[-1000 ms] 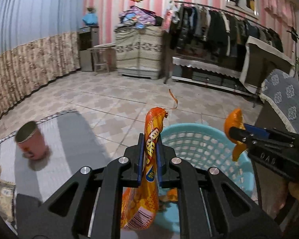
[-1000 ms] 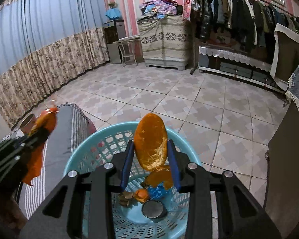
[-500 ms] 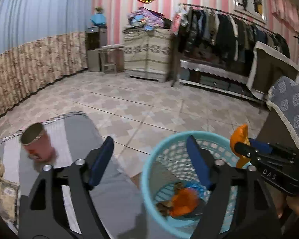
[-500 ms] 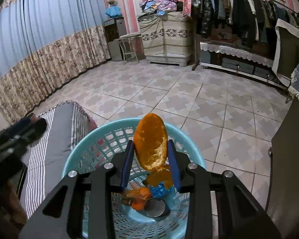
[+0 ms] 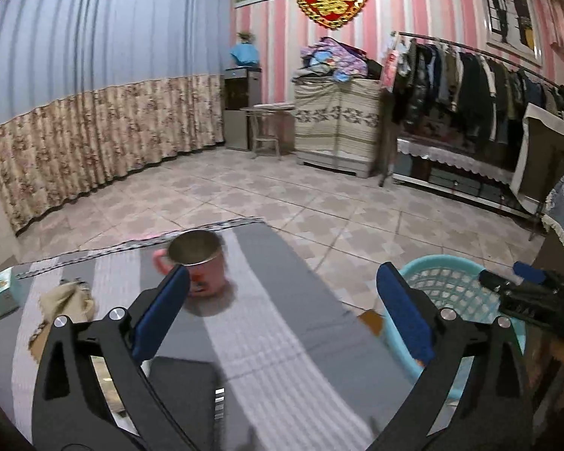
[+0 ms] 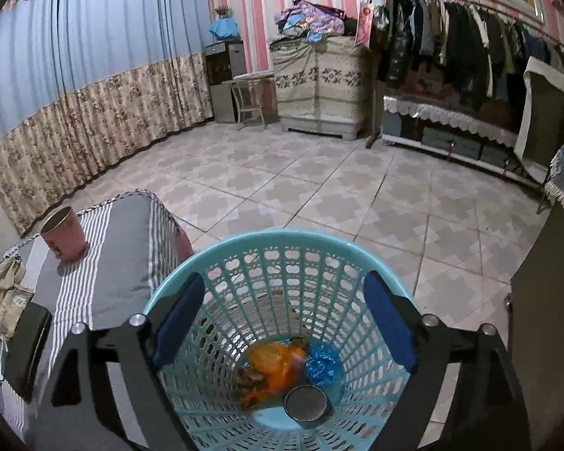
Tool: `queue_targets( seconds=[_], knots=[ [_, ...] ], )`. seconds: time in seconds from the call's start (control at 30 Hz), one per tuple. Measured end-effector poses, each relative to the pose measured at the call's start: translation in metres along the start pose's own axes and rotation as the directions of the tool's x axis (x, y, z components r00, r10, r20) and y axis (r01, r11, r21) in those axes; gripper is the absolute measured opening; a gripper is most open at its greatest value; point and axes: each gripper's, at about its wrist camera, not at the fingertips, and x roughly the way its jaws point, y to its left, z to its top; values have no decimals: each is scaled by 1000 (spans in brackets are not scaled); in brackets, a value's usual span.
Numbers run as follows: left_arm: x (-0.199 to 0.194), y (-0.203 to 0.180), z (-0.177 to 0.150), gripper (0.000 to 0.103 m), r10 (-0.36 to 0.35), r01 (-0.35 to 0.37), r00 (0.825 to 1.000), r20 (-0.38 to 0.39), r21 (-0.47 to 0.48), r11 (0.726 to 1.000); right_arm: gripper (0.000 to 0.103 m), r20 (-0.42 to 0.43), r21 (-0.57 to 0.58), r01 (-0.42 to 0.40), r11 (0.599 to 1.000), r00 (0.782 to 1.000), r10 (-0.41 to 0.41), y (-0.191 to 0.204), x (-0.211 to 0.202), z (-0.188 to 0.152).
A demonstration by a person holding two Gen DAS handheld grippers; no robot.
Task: Collect trash
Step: 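Grasp the blue-and-white paper card with the left gripper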
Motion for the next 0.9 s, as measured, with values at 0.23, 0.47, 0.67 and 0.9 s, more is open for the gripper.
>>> queue_targets(
  seconds=[0.23,0.47,0.67,0.9],
  knots=[
    [-21,61,-20,97,74,-74,997,-22,-16,997,87,6,-51,-15,999,1000,16,32,-10,-3],
    [-37,117,-57,97,128,-130,987,-99,-13,991,87,-3,-75,-76,994,997,76,67,-24,-15],
    [-42,151,-93,97,126,-137,973,-191,-47,989,87,-9,-133,-81,988,997,81,98,-33,-26],
    [-47,169,-123,96,109,-120,956,-272,-23,993,87,-5,-165,-80,983,997,80,117,-41,-31]
  ],
)
